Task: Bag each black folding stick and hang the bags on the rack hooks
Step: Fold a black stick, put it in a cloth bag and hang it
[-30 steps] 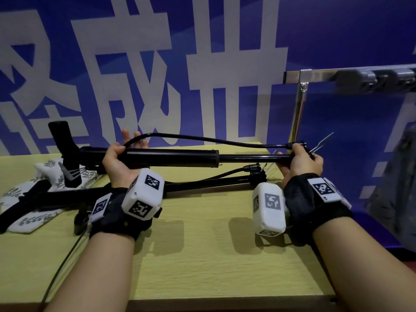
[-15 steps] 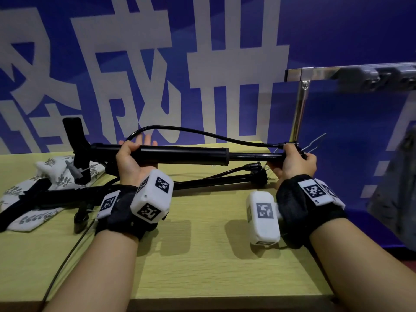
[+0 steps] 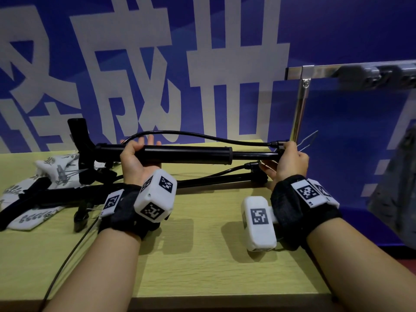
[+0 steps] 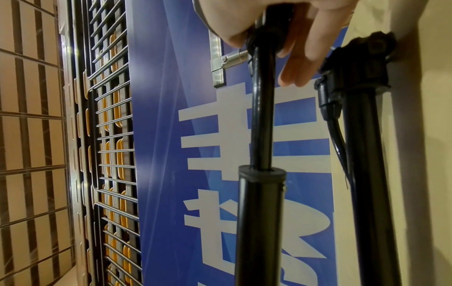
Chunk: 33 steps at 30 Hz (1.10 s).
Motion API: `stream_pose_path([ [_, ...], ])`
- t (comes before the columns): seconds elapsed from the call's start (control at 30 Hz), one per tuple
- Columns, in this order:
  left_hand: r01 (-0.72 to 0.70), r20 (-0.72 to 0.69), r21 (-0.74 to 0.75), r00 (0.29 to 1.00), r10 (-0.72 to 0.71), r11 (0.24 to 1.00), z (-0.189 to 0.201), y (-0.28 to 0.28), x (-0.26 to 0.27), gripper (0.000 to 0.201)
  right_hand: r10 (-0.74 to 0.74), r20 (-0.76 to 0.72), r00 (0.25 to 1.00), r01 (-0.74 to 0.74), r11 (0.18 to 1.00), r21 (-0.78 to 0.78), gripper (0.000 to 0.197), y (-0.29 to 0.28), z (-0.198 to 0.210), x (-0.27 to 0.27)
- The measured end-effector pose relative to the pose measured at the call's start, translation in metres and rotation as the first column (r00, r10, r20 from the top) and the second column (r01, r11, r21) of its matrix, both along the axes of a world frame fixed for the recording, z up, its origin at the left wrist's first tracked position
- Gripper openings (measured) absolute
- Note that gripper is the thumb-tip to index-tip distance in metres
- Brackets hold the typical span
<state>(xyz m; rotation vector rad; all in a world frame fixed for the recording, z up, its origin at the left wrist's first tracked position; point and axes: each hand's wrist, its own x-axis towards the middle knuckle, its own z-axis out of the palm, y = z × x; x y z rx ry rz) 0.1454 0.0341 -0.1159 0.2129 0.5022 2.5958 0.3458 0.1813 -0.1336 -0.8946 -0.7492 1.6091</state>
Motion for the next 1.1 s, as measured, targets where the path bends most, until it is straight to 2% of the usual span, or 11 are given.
stream_pose_path([
  [0.1,-0.002,-0.003,-0.01,1.0,0.002,1.0,-0.001,-0.001,0.0,0.023,0.0,0.003,1.0,0.0,1.0,-0.021,0.03,0.0,-0.001,-0.002],
  [0.23,0.037,0.006,-0.063,0.999,-0.037,0.997,0.003,-0.002,-0.001,0.006,-0.017,0.026,1.0,0.017,1.0,0.002,0.039,0.001,0.0,-0.004],
  [0.33,0.086,-0.022,-0.125,0.996,-0.089,0.988,0.006,-0.003,-0.002,0.009,-0.076,-0.019,0.997,0.076,0.997,-0.009,0.043,0.005,0.003,0.001],
  [0.43,0.148,-0.027,-0.1,0.988,-0.151,0.984,0.009,-0.006,-0.003,0.01,-0.156,-0.058,0.986,0.154,0.987,-0.039,0.038,0.012,0.004,0.008],
  [0.53,0.154,0.003,-0.037,0.988,-0.154,0.987,0.012,-0.012,-0.005,0.019,-0.2,-0.063,0.978,0.197,0.979,-0.059,0.027,0.013,0.006,0.013],
  [0.6,0.165,0.009,-0.057,0.986,-0.165,0.985,0.012,-0.015,-0.008,0.025,-0.207,-0.04,0.978,0.204,0.977,-0.062,0.02,0.011,0.007,0.014],
  [0.67,0.171,0.012,-0.126,0.985,-0.171,0.977,0.009,-0.016,-0.013,0.029,-0.215,-0.029,0.976,0.214,0.976,-0.04,0.018,0.011,0.007,0.015],
  [0.8,0.112,-0.047,-0.414,0.988,-0.144,0.903,0.007,-0.014,-0.015,0.018,-0.217,-0.048,0.975,0.215,0.976,-0.031,0.016,0.012,0.009,0.019],
  [0.9,0.07,-0.039,-0.374,0.995,-0.092,0.925,0.009,-0.011,-0.012,0.01,-0.213,-0.049,0.976,0.211,0.977,-0.029,0.015,0.016,0.006,0.019],
  [1.0,0.101,-0.012,-0.328,0.994,-0.111,0.939,0.008,-0.011,-0.011,0.007,-0.192,-0.018,0.981,0.192,0.981,-0.02,0.009,0.018,0.005,0.017],
  [1.1,0.1,-0.01,-0.316,0.994,-0.109,0.943,0.007,-0.013,-0.014,0.008,-0.169,0.039,0.985,0.17,0.985,-0.022,0.013,0.015,0.004,0.014],
])
